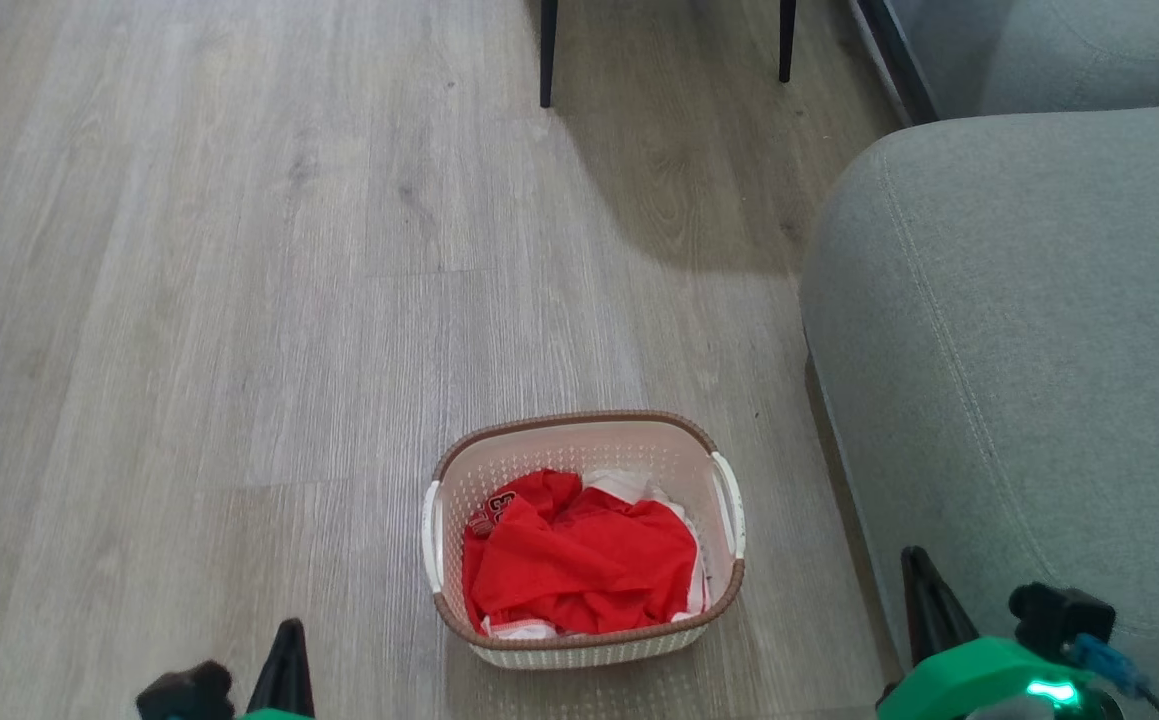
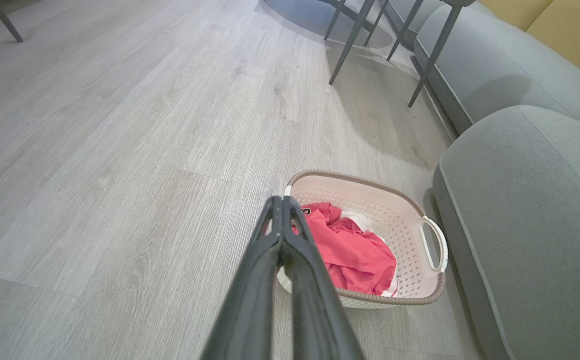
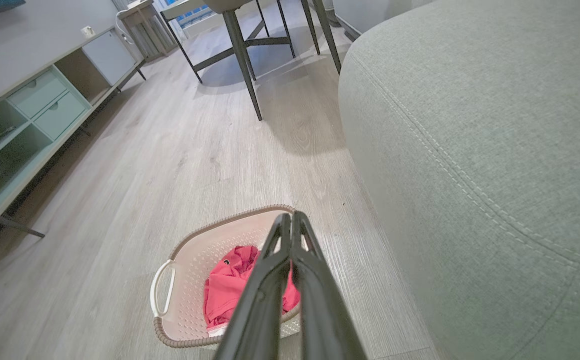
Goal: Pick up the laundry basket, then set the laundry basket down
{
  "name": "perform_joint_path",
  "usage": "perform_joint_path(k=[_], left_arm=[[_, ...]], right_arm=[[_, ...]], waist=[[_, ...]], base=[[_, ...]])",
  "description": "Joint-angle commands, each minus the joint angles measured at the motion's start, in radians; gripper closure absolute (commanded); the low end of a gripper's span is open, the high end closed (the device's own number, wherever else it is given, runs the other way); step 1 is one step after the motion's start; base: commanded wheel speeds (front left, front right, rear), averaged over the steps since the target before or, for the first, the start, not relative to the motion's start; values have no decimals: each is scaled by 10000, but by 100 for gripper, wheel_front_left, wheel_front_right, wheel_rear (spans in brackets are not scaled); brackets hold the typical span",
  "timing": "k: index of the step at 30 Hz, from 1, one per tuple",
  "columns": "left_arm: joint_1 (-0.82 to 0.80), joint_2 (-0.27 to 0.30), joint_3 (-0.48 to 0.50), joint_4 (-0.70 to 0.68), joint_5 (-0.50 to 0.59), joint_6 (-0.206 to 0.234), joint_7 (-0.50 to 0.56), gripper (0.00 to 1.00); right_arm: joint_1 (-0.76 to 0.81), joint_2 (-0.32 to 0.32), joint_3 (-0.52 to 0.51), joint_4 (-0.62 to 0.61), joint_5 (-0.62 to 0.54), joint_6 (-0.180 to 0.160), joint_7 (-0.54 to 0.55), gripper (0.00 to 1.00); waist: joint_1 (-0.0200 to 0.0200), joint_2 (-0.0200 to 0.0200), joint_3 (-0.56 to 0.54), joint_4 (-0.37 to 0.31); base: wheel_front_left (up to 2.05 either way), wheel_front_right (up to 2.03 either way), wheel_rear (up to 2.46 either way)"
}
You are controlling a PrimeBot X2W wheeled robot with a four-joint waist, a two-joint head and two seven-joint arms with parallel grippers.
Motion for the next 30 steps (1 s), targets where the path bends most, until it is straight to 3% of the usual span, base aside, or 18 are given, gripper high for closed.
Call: perform_joint_path(k=[1,30], left_arm=[[-454,62,228,-295,-270,-80,45,100],[-1169,103,766,-301,-3657,-644,845,100]], right_arm=[[-485,-143,-83,-328,279,6,49,100],[-886,-255,-525,-336,3572,12,799,100]], waist=[[0,-1,3,0],[0,-1,74,-9]], base=[[0,0,0],[0,0,0]])
